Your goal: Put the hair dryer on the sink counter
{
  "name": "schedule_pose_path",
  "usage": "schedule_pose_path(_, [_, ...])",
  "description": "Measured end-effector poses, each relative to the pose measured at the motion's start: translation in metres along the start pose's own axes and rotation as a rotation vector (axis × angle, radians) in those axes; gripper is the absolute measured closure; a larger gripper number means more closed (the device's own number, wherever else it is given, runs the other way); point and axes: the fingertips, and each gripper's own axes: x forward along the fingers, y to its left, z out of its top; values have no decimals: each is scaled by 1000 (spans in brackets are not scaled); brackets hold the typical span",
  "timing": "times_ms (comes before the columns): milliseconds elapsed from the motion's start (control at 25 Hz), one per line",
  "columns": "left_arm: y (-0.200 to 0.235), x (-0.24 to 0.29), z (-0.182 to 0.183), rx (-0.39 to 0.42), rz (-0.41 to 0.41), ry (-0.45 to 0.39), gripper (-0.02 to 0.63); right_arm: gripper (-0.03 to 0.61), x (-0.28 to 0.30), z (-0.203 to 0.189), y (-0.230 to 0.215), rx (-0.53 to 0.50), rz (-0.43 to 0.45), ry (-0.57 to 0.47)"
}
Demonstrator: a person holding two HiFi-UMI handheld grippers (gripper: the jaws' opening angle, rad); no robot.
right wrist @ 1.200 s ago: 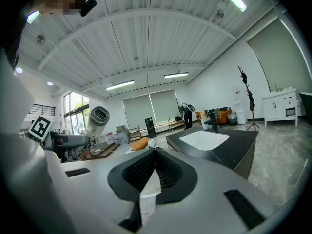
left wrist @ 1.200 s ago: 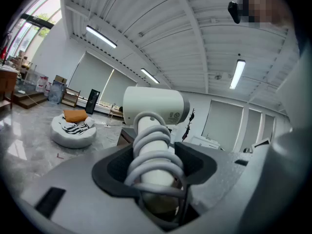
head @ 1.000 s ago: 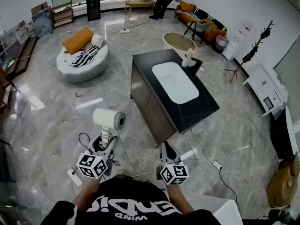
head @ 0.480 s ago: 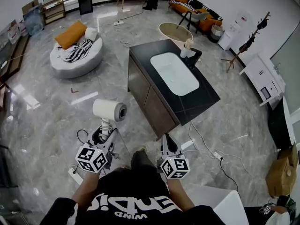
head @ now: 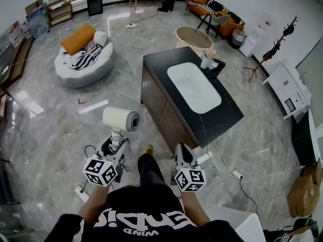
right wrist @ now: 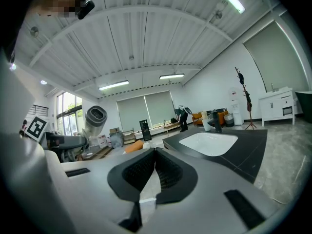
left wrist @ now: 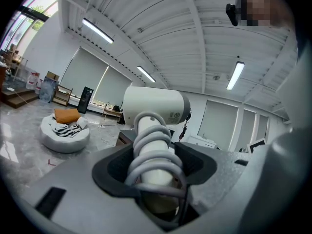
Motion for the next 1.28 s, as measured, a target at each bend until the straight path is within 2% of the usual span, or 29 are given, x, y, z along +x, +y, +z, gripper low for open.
schedule_pose_path(360, [41, 88, 25, -17, -19, 12, 364, 555, 91, 20, -34, -5, -11, 4])
schedule_pose_path(880, [79, 250, 92, 3, -46, 8, 364, 554, 233, 87, -103, -16, -13, 2])
schedule_pose_path(1280, [97, 333, 107, 8, -50, 11, 364, 555, 301, 99, -141, -16, -5, 19])
